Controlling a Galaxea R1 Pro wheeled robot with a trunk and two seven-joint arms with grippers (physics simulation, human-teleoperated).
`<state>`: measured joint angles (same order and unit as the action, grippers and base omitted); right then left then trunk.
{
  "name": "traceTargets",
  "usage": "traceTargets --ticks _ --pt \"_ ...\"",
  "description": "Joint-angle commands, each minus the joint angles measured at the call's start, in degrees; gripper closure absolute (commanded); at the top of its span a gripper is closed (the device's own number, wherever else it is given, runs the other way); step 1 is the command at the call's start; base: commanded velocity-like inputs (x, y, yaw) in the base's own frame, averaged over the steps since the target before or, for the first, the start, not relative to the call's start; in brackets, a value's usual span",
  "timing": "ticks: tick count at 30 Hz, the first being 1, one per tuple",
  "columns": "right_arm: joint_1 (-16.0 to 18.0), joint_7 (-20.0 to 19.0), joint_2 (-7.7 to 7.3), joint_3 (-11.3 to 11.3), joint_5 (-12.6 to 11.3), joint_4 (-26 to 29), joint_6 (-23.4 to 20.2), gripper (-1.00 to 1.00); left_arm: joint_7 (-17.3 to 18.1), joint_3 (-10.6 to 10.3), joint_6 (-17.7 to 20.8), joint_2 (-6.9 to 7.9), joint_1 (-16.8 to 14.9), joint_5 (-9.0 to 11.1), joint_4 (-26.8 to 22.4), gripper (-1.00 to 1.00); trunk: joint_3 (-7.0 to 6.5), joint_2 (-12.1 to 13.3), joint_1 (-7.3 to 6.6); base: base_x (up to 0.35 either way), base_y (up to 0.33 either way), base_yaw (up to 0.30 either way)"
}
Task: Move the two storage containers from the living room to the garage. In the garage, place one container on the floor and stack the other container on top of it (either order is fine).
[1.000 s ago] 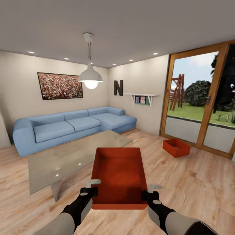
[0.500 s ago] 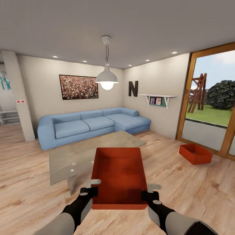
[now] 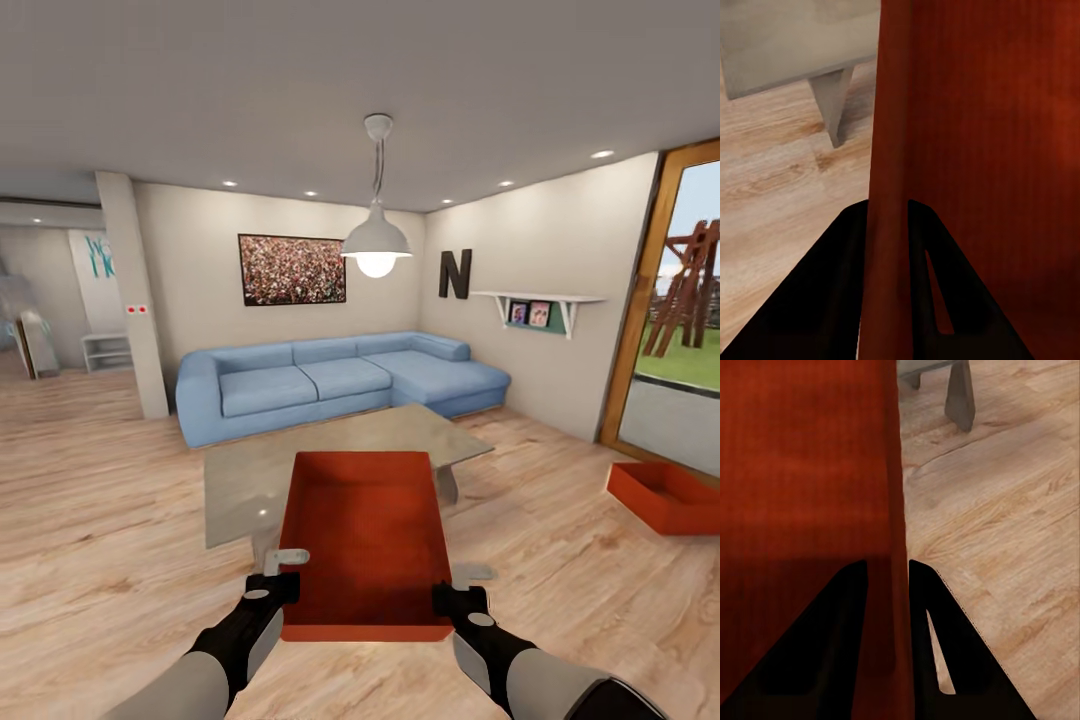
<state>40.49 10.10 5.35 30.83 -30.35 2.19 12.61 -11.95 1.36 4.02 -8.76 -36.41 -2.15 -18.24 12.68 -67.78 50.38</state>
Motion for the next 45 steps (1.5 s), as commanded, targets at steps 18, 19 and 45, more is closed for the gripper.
traceTargets --ticks 18,19,45 --pt "0.02 -0.26 0.01 0.45 -0.5 0.01 0.14 1.0 0.17 1.3 0.37 -0.11 -0.06 1.79 -0.21 1.0 0.06 -0.05 0.0 0.0 0.0 0.3" --pt "0.02 -0.26 0.01 0.45 -0.5 0.01 0.14 1.0 0.17 1.33 0.37 -0.11 -0.06 1.79 -0.21 1.0 0.06 -0.05 0.0 0.0 0.0 0.3" --pt "0.02 -0.26 0.01 0.45 -0.5 0.01 0.14 1.0 0.17 1.28 0.37 -0.11 -0.06 1.79 -0.21 1.0 0.06 -0.05 0.0 0.0 0.0 0.3"
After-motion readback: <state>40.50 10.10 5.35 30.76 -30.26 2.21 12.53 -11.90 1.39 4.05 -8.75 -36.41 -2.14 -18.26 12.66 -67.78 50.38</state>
